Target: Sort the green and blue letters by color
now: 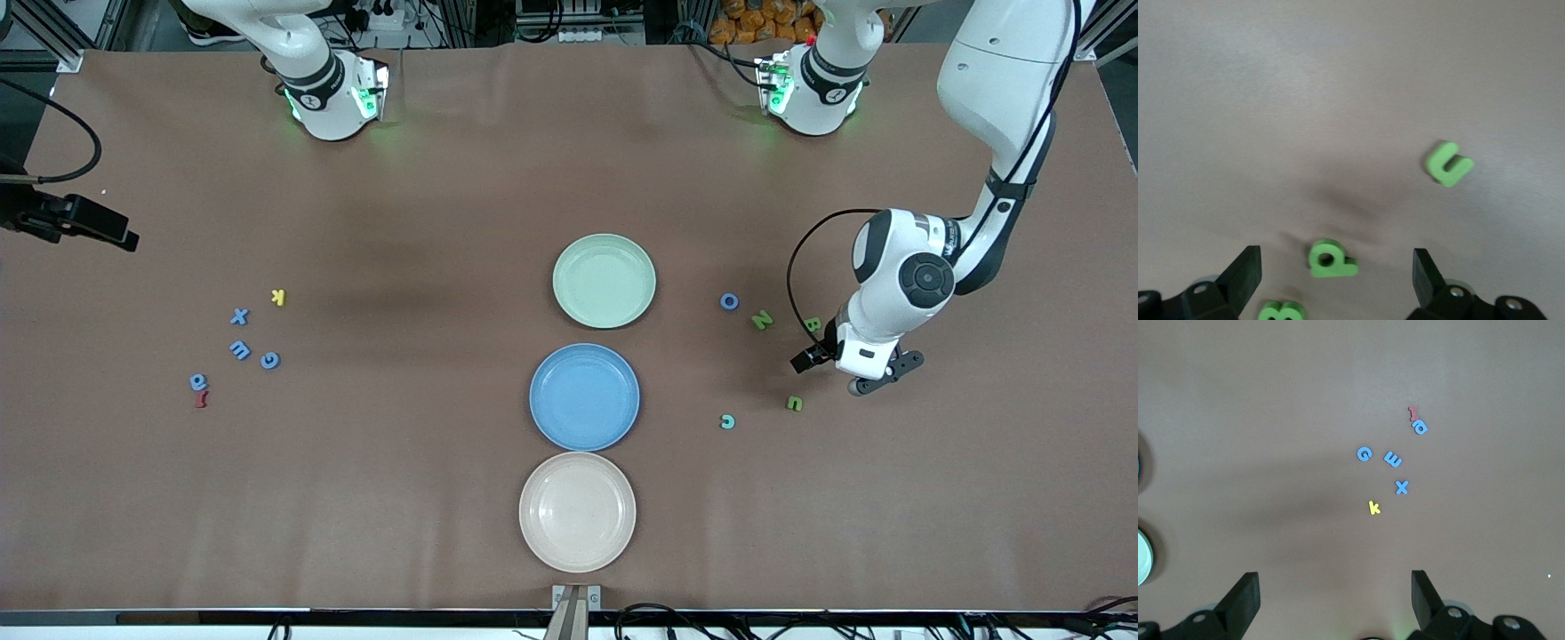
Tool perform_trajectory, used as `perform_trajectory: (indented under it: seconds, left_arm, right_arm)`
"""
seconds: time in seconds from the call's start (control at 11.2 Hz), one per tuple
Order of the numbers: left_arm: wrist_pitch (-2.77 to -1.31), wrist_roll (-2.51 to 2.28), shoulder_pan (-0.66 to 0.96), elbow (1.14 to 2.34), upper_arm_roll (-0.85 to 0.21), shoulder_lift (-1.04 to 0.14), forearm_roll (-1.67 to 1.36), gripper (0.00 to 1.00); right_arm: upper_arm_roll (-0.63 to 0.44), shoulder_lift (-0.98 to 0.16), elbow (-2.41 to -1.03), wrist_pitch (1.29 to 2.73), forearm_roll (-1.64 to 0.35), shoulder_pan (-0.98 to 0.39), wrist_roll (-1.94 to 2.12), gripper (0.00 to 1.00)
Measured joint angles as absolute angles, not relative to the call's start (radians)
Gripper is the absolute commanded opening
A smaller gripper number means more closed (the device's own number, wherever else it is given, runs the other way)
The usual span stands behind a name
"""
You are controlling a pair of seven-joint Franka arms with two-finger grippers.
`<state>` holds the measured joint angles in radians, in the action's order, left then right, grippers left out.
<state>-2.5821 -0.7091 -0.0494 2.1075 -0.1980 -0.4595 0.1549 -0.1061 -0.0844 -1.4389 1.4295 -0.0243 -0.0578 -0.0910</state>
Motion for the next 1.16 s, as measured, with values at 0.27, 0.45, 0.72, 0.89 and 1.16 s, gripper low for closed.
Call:
perform_trajectory:
  seconds: [0.27,0.45,0.72,0.89,1.16]
  left_arm:
    - [-2.582,-0.722,-0.020,2.085,-0.205,-0.458,0.155,1.00]
    - [-2.582,-0.725,-0.021,2.075,-0.204,-0.458,0.155,1.00]
    - [-2.582,-0.726,-0.026,2.061,-0.201,-0.458,0.155,1.00]
    - [-2.582,-0.726,-0.029,2.052,-0.197,-0.458,0.155,1.00]
    - [-2.582,-0.726,-0.026,2.047,-0.197,-0.458,0.155,1.00]
  right_arm:
    - [-0.106,-0.084,-1.439,1.430,-0.024,-0.058,-0.091,1.00]
    - [-0.106,-0.084,-1.439,1.430,-0.024,-0.058,-0.091,1.00]
    - [-0.106,-0.084,-1.439,1.430,-0.024,-0.060,-0.091,1.00]
    - [-0.105,-0.083,-1.438,1.430,-0.024,-0.069,-0.091,1.00]
    - [-0.106,-0.083,-1.437,1.433,-0.024,-0.071,-0.091,1.00]
